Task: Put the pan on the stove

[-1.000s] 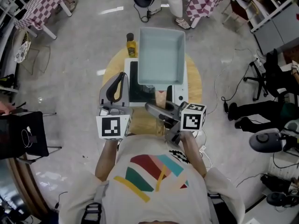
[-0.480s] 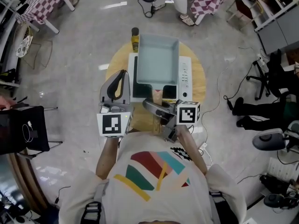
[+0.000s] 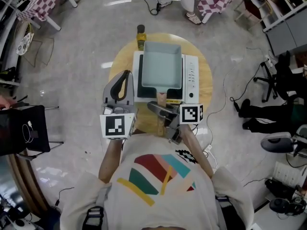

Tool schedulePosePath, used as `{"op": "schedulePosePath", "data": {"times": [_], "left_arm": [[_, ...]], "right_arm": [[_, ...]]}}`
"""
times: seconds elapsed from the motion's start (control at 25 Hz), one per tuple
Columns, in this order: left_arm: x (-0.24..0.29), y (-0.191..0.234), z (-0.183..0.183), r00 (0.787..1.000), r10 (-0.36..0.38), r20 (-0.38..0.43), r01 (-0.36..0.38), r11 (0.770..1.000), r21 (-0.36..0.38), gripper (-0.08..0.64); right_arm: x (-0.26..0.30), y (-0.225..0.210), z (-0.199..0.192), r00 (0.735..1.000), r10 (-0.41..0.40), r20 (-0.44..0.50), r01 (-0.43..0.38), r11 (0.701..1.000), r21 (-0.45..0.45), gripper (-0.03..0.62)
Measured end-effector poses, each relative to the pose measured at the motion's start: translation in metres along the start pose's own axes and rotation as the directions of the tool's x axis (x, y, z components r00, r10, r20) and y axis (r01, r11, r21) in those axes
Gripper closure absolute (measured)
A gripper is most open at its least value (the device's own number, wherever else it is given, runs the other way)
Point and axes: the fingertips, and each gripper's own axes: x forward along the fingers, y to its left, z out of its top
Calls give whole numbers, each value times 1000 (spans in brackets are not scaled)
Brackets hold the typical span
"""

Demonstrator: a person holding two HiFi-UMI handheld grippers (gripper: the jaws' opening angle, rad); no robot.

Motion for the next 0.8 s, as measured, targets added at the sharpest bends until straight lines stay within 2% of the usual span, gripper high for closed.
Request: {"op": "schedulePosePath", "data": {"times": [0.24, 0.56, 0.8], "left_arm": [[-1, 2, -13, 1000, 6, -24, -6, 1000, -5, 548], [-4, 0, -24, 1000, 1, -30, -1, 1000, 0, 548], [-5, 2, -26, 999, 14, -39, -14, 1000, 4, 548]], "right_arm": [[1, -16, -7, 1000, -16, -13, 17, 999, 48, 482], [1, -25, -9, 1000, -23, -18, 24, 999, 36, 482], [-2, -36, -15, 997, -65, -34, 67, 996, 64, 482]]}}
